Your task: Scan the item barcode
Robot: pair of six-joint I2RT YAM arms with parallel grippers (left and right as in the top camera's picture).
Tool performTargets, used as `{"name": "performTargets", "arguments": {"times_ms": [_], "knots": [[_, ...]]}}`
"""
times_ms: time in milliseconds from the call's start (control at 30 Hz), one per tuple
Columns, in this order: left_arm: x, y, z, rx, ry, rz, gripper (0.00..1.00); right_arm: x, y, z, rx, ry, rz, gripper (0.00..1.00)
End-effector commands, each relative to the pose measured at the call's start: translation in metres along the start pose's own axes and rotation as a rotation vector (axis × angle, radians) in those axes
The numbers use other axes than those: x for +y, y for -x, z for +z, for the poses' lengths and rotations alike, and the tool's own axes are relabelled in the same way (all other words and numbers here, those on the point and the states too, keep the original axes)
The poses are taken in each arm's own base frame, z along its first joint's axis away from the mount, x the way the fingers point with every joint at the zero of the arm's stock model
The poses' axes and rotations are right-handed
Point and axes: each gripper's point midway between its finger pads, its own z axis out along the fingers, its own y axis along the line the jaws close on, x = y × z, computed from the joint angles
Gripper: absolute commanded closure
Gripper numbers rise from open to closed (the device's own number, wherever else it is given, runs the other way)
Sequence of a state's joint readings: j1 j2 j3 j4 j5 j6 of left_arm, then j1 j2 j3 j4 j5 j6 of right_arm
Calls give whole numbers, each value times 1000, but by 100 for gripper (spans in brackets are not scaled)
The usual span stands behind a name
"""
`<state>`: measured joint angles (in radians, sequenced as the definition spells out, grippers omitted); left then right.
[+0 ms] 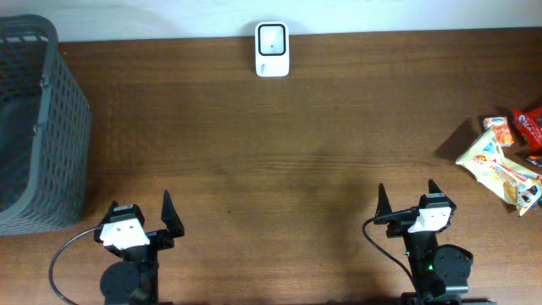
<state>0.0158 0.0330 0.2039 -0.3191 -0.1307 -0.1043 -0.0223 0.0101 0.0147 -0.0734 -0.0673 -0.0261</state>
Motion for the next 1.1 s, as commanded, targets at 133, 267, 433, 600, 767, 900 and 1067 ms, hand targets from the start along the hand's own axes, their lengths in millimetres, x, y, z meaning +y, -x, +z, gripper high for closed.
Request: {"name": "performTargets", "arguments": {"times_ms": [133,267,433,600,767,900,1067], "knots": [[0,-17,17,-85,-17,40,1,0,-3,0,4,-4,8,2],[-9,-27,19,-71,-70,43,1,0,-3,0,4,-4,8,2],[-23,-30,18,-59,-141,63,1,0,-3,0,4,-4,8,2],[-27,-31,17,-60,-155,97,1,0,-3,0,4,-4,8,2],[-24,-31,18,-63,-132,129,1,0,-3,0,4,-4,8,1],[-19,-30,18,-65,-107,126,1,0,-3,0,4,-4,8,2],[-19,-30,18,-62,-105,68,1,0,-3,0,4,-4,8,1]]}}
